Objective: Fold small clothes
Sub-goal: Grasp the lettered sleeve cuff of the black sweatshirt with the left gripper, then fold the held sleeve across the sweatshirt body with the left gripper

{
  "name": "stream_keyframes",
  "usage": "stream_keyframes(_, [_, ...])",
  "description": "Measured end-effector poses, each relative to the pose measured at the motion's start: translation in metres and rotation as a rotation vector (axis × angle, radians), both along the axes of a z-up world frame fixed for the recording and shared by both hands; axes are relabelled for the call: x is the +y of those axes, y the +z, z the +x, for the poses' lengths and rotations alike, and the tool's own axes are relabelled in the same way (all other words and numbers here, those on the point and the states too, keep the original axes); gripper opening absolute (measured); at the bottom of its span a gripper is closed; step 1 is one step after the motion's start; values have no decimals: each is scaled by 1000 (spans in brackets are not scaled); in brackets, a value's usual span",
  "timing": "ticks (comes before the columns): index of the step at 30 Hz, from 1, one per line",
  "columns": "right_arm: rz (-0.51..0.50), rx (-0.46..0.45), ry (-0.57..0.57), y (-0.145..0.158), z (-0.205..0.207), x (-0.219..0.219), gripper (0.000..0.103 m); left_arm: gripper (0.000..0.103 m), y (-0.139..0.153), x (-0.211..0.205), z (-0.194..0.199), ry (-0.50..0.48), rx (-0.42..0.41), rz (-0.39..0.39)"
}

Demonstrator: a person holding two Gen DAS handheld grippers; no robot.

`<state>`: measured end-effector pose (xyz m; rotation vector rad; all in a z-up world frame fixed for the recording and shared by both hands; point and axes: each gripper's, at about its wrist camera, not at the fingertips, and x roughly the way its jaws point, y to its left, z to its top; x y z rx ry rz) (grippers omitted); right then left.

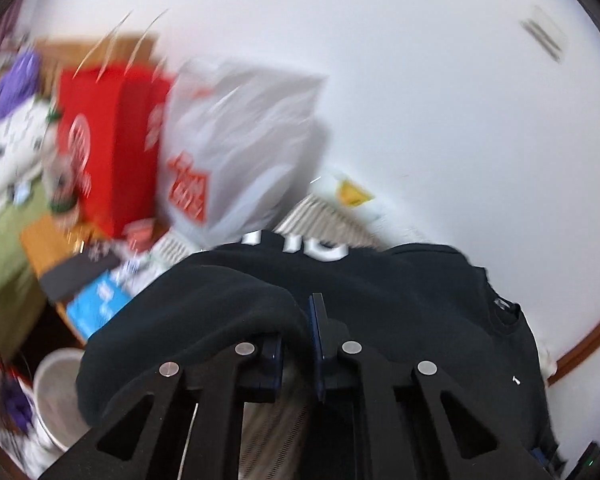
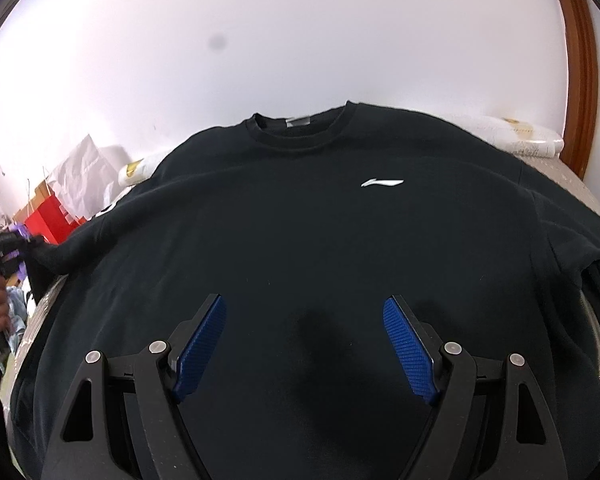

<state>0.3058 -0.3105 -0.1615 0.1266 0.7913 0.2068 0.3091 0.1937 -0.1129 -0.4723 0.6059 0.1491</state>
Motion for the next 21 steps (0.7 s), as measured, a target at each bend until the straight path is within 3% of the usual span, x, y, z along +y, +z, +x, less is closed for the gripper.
stream_keyframes(4, [4, 0, 0, -1, 1, -1, 81, 10, 32, -57, 8, -128, -58, 79])
stream_keyframes(7, [17, 9, -5, -4, 4, -4, 81, 10, 37, -104, 13, -246, -70, 108])
stream_keyframes(10, [30, 20, -13, -7, 5, -7, 81, 10, 26, -152, 15, -384, -68, 111])
stream_keyframes(15, [48, 20, -23, -6, 7, -11, 81, 10, -9, -207, 16, -506, 7, 162])
stream_keyframes(19, [50, 18, -31, -7, 7, -13, 81, 11, -30, -213, 8, -537, 48, 181])
stream_keyframes(21, [47, 20, -33, -7, 7, -13, 81, 18, -33, -206, -3, -548, 44, 175])
